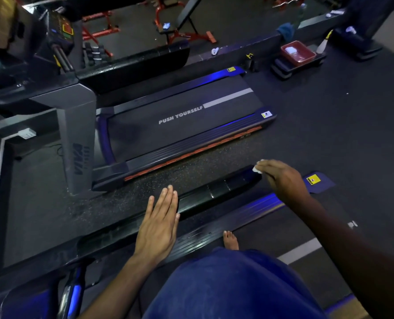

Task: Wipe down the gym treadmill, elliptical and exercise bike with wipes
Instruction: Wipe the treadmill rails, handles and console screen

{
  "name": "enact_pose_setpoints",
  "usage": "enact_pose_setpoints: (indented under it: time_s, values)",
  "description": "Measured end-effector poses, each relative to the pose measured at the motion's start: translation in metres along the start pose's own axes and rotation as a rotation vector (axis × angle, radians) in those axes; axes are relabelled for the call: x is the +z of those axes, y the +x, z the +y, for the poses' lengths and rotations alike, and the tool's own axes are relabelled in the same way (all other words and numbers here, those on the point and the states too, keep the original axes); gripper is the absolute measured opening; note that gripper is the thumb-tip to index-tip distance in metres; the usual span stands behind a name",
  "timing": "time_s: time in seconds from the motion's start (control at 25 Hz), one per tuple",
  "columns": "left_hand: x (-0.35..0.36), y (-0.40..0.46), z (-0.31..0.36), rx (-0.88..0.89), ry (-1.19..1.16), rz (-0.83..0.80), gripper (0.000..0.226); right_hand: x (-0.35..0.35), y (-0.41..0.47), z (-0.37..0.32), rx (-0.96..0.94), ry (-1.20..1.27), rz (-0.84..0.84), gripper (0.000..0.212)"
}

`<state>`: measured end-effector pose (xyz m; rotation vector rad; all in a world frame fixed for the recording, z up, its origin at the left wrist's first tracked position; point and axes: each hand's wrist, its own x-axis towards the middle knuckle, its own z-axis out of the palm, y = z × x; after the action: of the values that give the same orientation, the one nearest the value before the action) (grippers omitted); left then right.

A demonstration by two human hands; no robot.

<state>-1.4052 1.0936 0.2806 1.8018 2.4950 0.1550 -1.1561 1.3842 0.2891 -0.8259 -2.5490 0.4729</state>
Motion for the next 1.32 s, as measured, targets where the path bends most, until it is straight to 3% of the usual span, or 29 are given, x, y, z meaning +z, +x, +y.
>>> enact_pose_setpoints:
  time_s: [0.12, 0.28, 0.36, 0.64, 0.72, 0.84, 1.08, 1.32]
  values:
    - [0.001, -0.002, -0.002, 0.013, 0.006, 0.006, 0.056, 0.017, 0.006, -0.039, -0.031, 0.046, 0.069, 0.032]
    - [0.002, -0.001, 0.0, 0.004, 0.018, 0.012, 0.056, 0.072, -0.001, -0.101, -0.357, 0.051, -0.154, 0.04]
    - [0.001, -0.001, -0.001, 0.006, 0.023, 0.001, 0.056, 0.073, -0.002, -0.091, -0.38, 0.052, -0.155, 0.04]
    - [0.0, 0.001, -0.002, 0.009, -0.031, -0.023, 0.057, 0.018, -0.003, -0.01, 0.096, 0.136, 0.08, 0.031]
    - [-0.002, 0.003, -0.006, 0.039, -0.049, -0.032, 0.058, 0.019, -0.001, -0.009, 0.403, 0.384, 0.146, 0.031]
    - [-0.004, 0.008, -0.016, 0.093, -0.043, -0.046, 0.057, 0.025, -0.004, -0.022, 0.767, 1.014, 0.21, 0.03]
    - [-0.006, 0.008, -0.021, 0.105, -0.045, -0.076, 0.057, 0.058, -0.012, -0.033, 1.115, 1.434, 0.145, 0.035]
    - [-0.008, 0.008, -0.02, 0.093, -0.046, -0.09, 0.057, 0.085, -0.035, -0.055, 1.333, 1.602, 0.079, 0.032]
